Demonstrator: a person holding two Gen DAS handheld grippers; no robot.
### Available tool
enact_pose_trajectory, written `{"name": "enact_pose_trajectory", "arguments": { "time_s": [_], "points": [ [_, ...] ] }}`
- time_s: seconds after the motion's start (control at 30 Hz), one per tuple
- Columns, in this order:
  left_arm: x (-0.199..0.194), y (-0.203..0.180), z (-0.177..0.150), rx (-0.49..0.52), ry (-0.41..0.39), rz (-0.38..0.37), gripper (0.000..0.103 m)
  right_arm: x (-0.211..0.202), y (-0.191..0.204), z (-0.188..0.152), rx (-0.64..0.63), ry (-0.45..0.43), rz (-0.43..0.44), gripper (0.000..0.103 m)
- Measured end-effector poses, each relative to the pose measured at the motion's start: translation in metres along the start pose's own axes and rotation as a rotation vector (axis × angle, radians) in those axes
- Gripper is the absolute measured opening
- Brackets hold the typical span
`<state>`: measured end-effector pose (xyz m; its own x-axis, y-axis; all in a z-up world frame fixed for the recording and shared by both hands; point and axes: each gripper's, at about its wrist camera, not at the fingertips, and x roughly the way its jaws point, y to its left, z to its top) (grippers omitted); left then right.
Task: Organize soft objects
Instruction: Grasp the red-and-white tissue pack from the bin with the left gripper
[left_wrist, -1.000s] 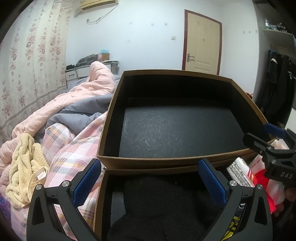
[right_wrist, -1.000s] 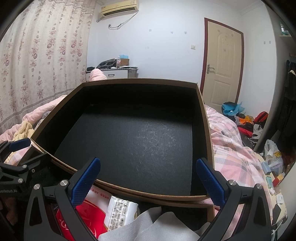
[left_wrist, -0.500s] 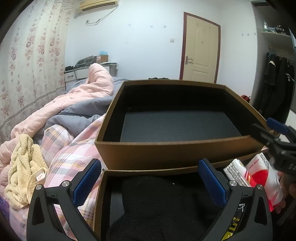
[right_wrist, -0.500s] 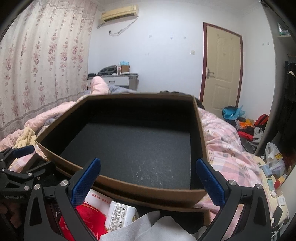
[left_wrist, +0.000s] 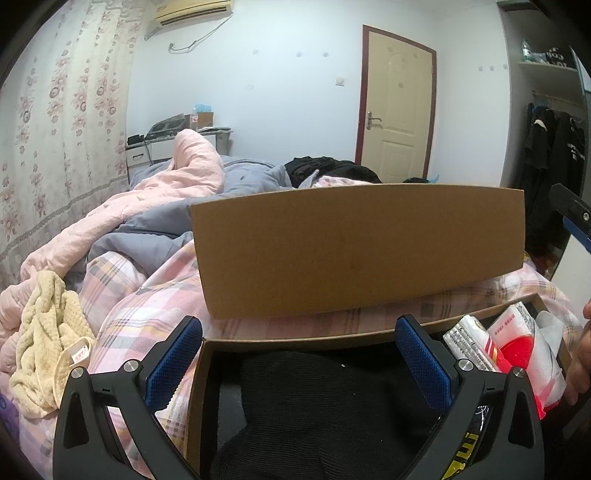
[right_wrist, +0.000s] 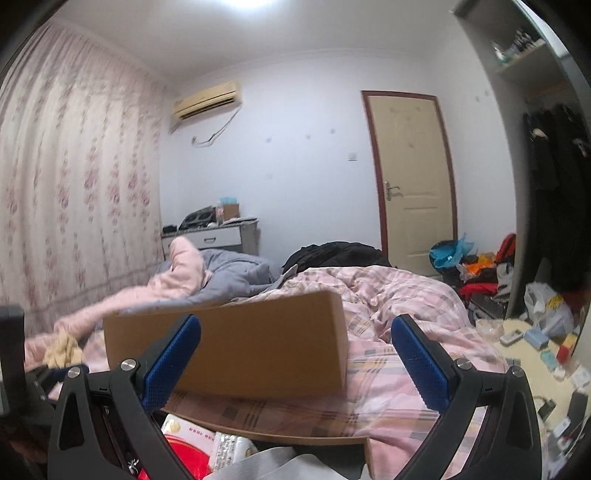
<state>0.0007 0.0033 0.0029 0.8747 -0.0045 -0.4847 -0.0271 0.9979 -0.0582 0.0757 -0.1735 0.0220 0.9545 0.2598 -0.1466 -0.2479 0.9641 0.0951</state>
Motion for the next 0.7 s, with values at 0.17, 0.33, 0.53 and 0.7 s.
{"name": "enact_pose_trajectory", "arguments": {
  "time_s": [0.17,0.33,0.53,0.7],
  "points": [
    [0.000,0.000,0.000,0.000,0.001,0.000,0.103,0.006,-0.003,-0.007,0.045,0.034,-0.006,0.102],
    [0.000,0.000,0.000,0.006,0.003,0.007,0.103,0.001,-0.005,-0.006,0.059,0.038,-0.003,0.102],
    [-0.003,0.009,0.001,-0.028,0.006,-0.006,0.103,0.026,-0.002,0.020,0.020,0.127,-0.059,0.102],
    [-0.003,0.013,0.000,-0.038,0.007,-0.004,0.103,0.053,-0.003,0.022,-0.020,0.223,-0.116,0.102]
  ]
}}
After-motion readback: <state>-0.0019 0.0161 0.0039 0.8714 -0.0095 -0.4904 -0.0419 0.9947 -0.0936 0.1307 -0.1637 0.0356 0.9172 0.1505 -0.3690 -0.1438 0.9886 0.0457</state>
